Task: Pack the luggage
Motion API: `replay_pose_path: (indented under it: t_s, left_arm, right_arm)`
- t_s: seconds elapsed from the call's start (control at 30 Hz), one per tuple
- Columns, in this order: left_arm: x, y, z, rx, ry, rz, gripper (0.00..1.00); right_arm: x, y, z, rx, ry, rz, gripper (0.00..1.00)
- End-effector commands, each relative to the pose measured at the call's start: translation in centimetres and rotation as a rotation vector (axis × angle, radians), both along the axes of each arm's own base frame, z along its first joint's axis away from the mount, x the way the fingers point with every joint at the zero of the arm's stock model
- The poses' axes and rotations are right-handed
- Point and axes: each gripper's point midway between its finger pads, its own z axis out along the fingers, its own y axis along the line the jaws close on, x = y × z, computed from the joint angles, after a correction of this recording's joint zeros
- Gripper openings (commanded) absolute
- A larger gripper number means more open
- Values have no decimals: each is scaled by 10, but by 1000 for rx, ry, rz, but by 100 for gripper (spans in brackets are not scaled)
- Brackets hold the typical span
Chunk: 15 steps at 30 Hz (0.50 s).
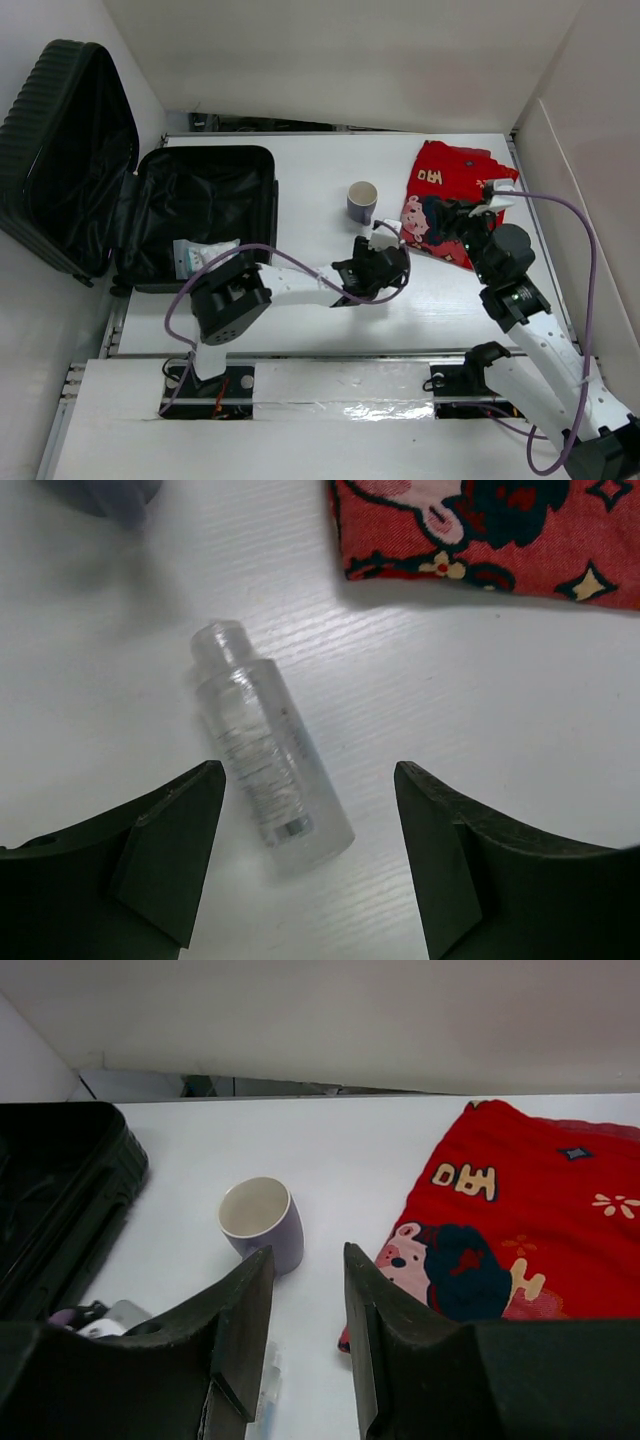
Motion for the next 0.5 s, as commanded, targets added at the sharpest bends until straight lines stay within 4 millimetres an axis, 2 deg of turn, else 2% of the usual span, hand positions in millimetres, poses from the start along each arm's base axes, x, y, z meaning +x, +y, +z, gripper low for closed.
replay_pose_path:
  t_s: [0.0, 0.03, 0.07, 0.1, 0.13, 0.17, 0.27, 0.37, 0.47]
  left_arm:
    - [10, -28, 24, -45, -36, -10, 66]
    - [12, -31, 11, -21, -28, -13, 65]
    - [19, -33, 10, -22, -27, -5, 64]
    - [20, -34, 4, -2, -24, 3, 57]
    - [22, -31, -13, 37, -11, 17, 54]
    - [28, -25, -17, 69, -16, 43, 52]
    - [26, -12, -39, 124, -1, 65, 49]
    - [22, -3, -50, 150, 14, 76, 49]
    - [22, 10, -54, 160, 1, 115, 50]
  right_arm:
    - [3, 0, 5, 3, -19, 0, 40]
    - [3, 3, 4, -2, -14, 17, 41]
    - [3, 5, 5, -7, -14, 29, 41]
    - [3, 5, 4, -8, -12, 28, 41]
    - [3, 4, 4, -4, -13, 22, 41]
    - [4, 3, 3, -4, -11, 13, 41]
    - [1, 4, 6, -3, -17, 22, 41]
    - [0, 1, 8, 5, -31, 7, 41]
    - [2, 6, 6, 1, -23, 31, 41]
